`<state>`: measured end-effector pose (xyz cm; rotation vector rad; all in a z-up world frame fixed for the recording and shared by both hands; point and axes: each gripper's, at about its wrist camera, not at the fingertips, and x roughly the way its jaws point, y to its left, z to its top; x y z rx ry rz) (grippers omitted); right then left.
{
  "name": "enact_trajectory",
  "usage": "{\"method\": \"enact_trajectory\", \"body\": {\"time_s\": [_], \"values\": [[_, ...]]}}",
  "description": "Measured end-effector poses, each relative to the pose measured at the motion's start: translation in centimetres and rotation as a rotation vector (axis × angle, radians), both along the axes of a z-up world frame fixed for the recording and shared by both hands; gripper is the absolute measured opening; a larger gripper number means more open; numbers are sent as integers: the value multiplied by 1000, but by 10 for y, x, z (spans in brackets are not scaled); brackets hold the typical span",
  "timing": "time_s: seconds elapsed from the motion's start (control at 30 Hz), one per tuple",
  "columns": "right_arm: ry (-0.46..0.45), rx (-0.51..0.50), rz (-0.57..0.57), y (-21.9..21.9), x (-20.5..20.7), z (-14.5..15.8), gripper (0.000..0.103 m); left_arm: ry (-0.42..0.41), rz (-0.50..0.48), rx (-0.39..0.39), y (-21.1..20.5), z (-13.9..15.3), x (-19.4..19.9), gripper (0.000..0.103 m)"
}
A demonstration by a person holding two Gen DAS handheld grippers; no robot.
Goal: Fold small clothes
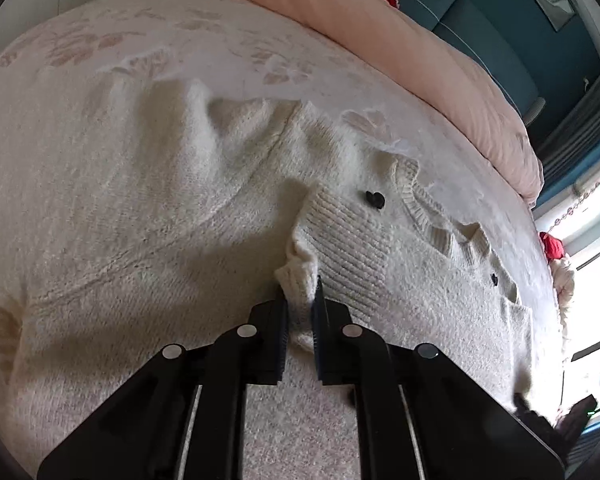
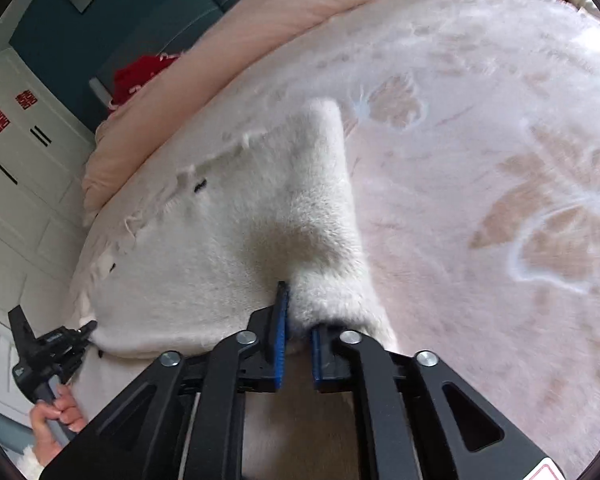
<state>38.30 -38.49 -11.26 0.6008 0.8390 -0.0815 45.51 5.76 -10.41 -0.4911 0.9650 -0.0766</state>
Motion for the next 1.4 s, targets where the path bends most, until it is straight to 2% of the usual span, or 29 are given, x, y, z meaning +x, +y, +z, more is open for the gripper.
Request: {"method": "enact_trajectory", "body": {"time_s": [0.1, 0.17, 0.23, 0.33, 0.37, 0.4, 0.43, 0.5, 0.53, 0.57, 0.6, 0.63, 0.67, 0.73, 0.77, 0.8, 0.83, 0.87, 0.9, 1.0, 1.07, 1.1, 1.2, 1.27, 1.33, 1.37, 1.4], "values": [[-43, -65, -38, 10, -28, 25, 17, -15, -1, 12, 1, -2, -3, 12], [-125, -146, -88, 19, -48, 45, 21, -24, 3, 15, 1, -4, -4, 12], [-162, -200, -55, 33, -42, 58, 20, -36, 0, 37, -2, -5, -5, 12], [-78, -230, 10, 39, 1, 37, 20, -62, -2, 66, -6, -6, -9, 12], [-29, -233, 11, 38, 10, 24, 20, -69, -2, 66, -6, -7, -9, 12], [62, -221, 17, 35, 24, 3, 15, -78, 1, 57, -5, -9, -10, 12], [63, -198, 8, 32, 25, -4, 13, -85, 2, 47, -3, -11, -10, 12], [-8, -195, -14, 32, 13, 11, 13, -102, 3, 32, 0, -13, -12, 13], [-42, -219, -29, 34, 7, 16, 16, -112, 3, 24, 1, -14, -13, 13], [-24, -260, -32, 37, 5, 10, 17, -118, 4, 16, 2, -15, -14, 13], [28, -257, -11, 36, 9, -4, 14, -124, 6, 0, 4, -16, -14, 13], [37, -246, -3, 37, 10, -11, 13, -129, 9, -23, 7, -16, -15, 13], [14, -254, -15, 36, 7, -8, 13, -132, 12, -42, 10, -16, -17, 13], [25, -321, -13, 45, 8, -3, 15, -128, 42, -121, 26, -7, -28, 18], [21, -357, -12, 51, 6, -3, 16, -137, 60, -146, 36, -3, -35, 26], [12, -401, -5, 58, 4, -2, 17, -152, 97, -163, 52, 3, -45, 41], [11, -417, -5, 57, 5, -3, 18, -172, 156, -186, 79, 10, -59, 47], [10, -425, -6, 57, 3, -5, 18, -180, 199, -194, 98, 13, -68, 59], [7, -425, -9, 60, 7, -7, 18, -183, 264, -190, 126, 18, -77, 65], [-7, -419, -15, 59, 3, -8, 18, -165, 464, -119, 218, 26, -97, 70], [-12, -415, -17, 58, 2, -8, 18, -119, 617, -60, 282, 27, -105, 73], [-14, -415, -19, 56, 1, -8, 18, -100, 696, -58, 313, 25, -109, 73], [-21, -419, -22, 58, 1, -10, 18, -39, 838, -66, 377, 16, -111, 73], [-17, -427, -23, 59, 2, -10, 18, -42, 858, -91, 399, 10, -106, 73], [-12, -440, -25, 61, 2, -10, 18, -58, 839, -41, 403, 10, -95, 69], [-11, -444, -25, 62, 3, -10, 18, -48, 814, -21, 401, 9, -87, 51], [-9, -451, -26, 63, 3, -10, 18, -31, 785, -9, 400, 7, -80, 22]]}}
